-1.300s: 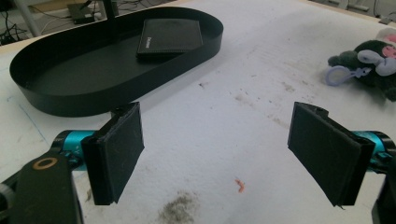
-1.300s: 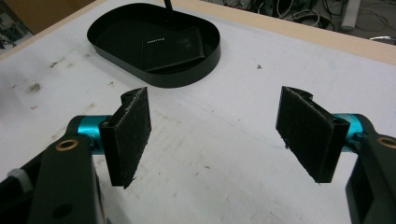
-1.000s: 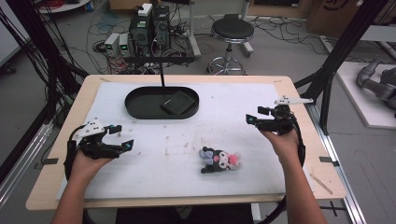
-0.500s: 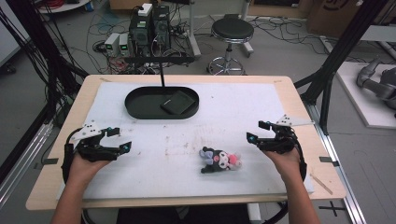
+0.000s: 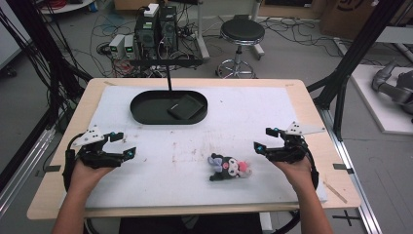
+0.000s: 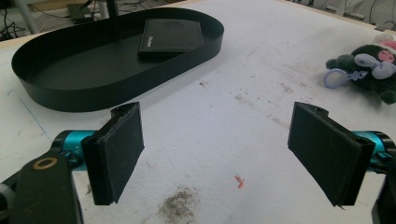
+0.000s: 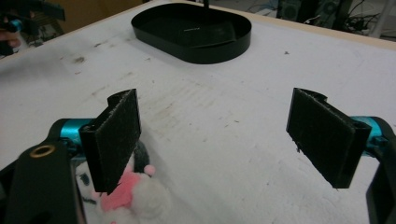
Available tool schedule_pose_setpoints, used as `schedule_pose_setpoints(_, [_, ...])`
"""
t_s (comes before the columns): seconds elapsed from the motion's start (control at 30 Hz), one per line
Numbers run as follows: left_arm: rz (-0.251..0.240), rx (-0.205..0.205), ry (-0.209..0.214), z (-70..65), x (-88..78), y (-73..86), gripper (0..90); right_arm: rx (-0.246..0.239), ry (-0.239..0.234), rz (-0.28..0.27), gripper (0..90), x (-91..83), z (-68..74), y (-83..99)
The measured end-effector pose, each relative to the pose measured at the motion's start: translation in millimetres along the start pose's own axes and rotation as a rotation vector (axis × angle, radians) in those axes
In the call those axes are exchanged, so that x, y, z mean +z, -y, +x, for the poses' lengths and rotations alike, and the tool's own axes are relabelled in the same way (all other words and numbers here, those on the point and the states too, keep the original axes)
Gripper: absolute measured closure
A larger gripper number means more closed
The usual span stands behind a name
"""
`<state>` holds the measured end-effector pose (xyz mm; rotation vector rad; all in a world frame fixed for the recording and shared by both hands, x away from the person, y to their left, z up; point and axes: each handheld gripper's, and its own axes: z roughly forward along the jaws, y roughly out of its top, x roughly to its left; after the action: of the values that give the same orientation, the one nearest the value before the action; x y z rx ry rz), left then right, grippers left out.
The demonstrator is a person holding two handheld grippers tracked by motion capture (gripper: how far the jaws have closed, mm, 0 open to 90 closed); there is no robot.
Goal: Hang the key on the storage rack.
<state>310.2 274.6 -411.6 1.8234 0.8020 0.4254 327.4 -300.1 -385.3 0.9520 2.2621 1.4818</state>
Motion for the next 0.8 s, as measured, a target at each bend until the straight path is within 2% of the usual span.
schedule_pose_setpoints(0.13, [0.003,0.005,-0.004,-0.8,-1.2,0.2,18.2,-0.036,-0.023,0.017,18.1,5.1,4.8,-1.2])
schedule_pose_setpoints(0.2, [0.003,0.003,-0.007,-0.7,-2.3,0.7,18.2,-0.065,-0.057,0.030,18.2,10.6,9.1,-2.5])
schedule_pose_setpoints(0.37, [0.000,0.000,-0.009,0.0,-3.6,0.8,18.2,-0.089,-0.084,0.056,18.1,17.8,14.5,-3.5])
schedule_pose_setpoints(0.5, [0.006,0.003,-0.007,-1.0,-1.8,0.2,18.2,-0.140,-0.117,0.094,18.1,25.9,25.4,-3.4])
schedule_pose_setpoints(0.57, [0.007,0.008,-0.004,-1.3,0.3,-0.5,18.2,-0.183,-0.133,0.106,18.1,29.7,31.5,-3.2])
schedule_pose_setpoints(0.6, [0.007,0.008,-0.004,-1.3,0.3,-0.5,18.2,-0.183,-0.133,0.106,18.1,29.7,31.5,-3.2])
schedule_pose_setpoints(0.7, [0.009,0.007,0.001,-1.2,1.4,-0.1,18.2,-0.225,-0.169,0.134,18.1,38.1,39.2,-2.5])
schedule_pose_setpoints(0.73, [0.017,0.007,-0.002,-0.8,2.1,1.1,18.3,-0.242,-0.184,0.159,18.1,44.2,42.8,-1.2])
schedule_pose_setpoints(0.8, [0.024,0.009,-0.011,-0.6,2.0,1.8,18.2,-0.246,-0.192,0.172,18.1,46.5,44.2,-0.7])
